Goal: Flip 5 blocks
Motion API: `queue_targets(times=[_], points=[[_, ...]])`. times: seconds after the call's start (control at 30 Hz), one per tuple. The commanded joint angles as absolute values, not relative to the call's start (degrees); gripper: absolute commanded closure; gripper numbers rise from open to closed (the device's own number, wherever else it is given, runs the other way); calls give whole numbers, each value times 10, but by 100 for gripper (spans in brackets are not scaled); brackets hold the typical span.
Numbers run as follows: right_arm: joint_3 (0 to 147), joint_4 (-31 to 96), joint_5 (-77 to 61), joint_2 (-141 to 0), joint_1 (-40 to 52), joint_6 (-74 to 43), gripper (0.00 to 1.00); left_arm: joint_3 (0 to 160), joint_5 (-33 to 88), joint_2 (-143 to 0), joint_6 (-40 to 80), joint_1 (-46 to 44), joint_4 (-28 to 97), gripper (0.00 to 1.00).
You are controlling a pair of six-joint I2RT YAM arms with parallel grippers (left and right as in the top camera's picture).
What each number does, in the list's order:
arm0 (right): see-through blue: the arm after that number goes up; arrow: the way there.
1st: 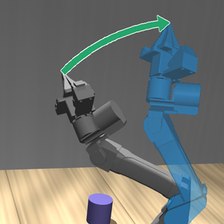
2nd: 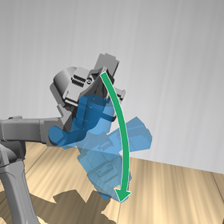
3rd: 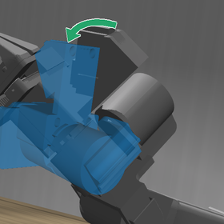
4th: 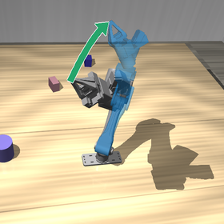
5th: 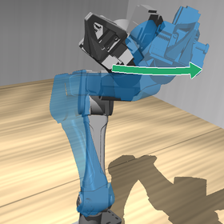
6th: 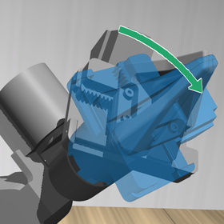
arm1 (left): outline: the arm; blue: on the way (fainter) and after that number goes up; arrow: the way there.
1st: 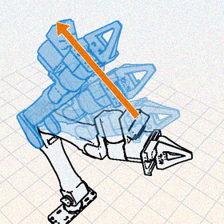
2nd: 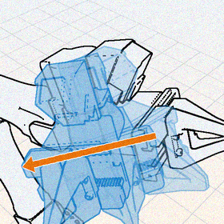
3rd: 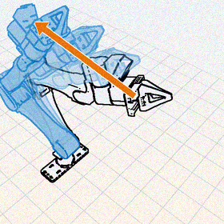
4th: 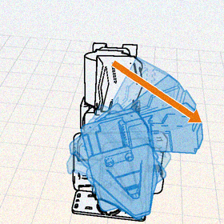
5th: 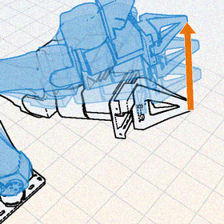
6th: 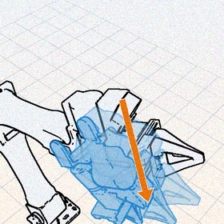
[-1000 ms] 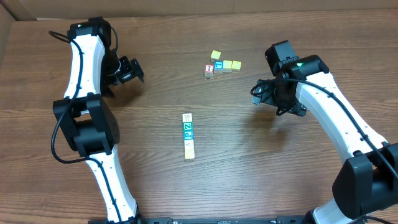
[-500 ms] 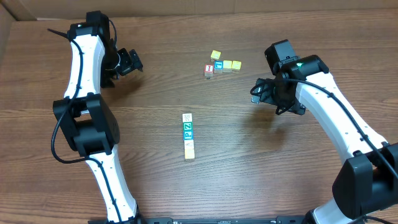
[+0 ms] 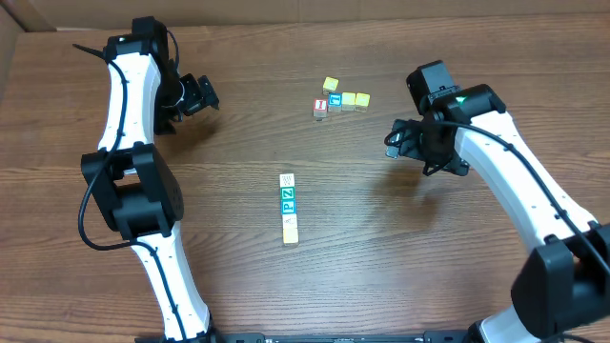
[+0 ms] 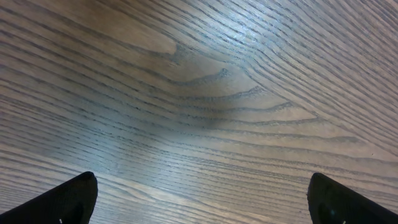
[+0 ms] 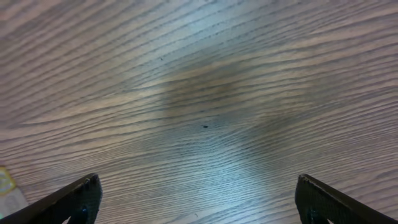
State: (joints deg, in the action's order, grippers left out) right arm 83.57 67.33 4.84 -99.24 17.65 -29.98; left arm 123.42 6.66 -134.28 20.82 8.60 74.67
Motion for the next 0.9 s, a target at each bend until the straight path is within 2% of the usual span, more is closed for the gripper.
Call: queue_targets(times=[0.0,0.23,0.37,0.57,0.87], points=[[842,672,50,-910,175,-297,0,1247,69,-1346,206,82,745,0],[842,672,50,-783,175,-297,0,1247,69,-1346,206,82,745,0],[842,669,145,-700,170,-222,0,1247,69,-1346,206,82,745,0],[840,670,166,-576,136,-220,0,1247,69,-1346,206,82,745,0],[721,486,156,-381,35,-218,0,1247,69,-1346,206,82,745,0]])
